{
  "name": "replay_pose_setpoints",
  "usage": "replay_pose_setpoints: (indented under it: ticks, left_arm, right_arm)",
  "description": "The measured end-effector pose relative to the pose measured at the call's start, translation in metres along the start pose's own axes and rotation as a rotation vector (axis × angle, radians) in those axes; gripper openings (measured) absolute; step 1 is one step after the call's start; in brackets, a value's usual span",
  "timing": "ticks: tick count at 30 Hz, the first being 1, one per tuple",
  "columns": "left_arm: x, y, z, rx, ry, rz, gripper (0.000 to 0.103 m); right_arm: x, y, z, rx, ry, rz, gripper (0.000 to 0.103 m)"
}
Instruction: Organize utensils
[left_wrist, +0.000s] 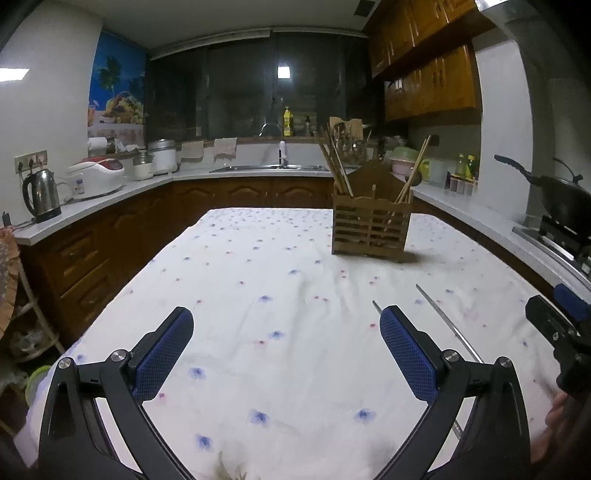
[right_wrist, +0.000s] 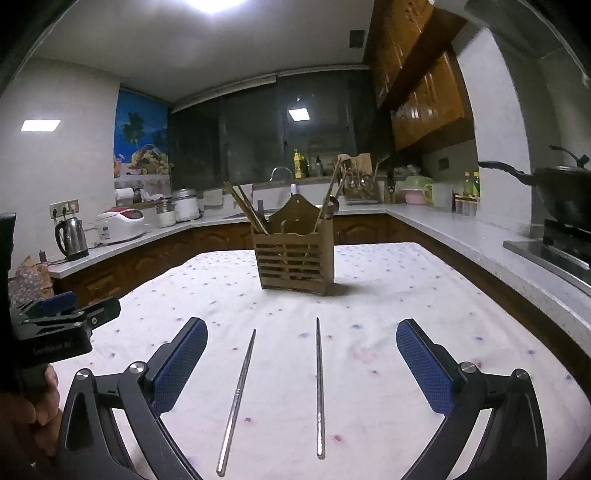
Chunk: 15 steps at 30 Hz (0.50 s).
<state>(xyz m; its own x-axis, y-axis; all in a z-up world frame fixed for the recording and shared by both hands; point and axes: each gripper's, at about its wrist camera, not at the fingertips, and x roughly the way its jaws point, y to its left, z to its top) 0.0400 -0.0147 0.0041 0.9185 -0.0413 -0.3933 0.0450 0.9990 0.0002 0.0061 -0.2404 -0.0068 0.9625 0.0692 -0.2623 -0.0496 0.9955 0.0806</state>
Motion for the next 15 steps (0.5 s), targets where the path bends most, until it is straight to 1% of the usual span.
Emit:
replay_pose_setpoints:
  ticks: [5, 15]
  left_arm:
    - [0.002, -0.003, -0.004, 0.018, 0.0, 0.022, 0.103]
    - [0.005, -0.004, -0.009, 0.029, -0.001, 0.029, 0.103]
  right_arm:
    - [0.002, -0.005, -0.003, 0.006, 0.007, -0.018, 0.103]
    - [0.001, -0.013, -0.007, 0.019, 0.004, -0.039, 0.103]
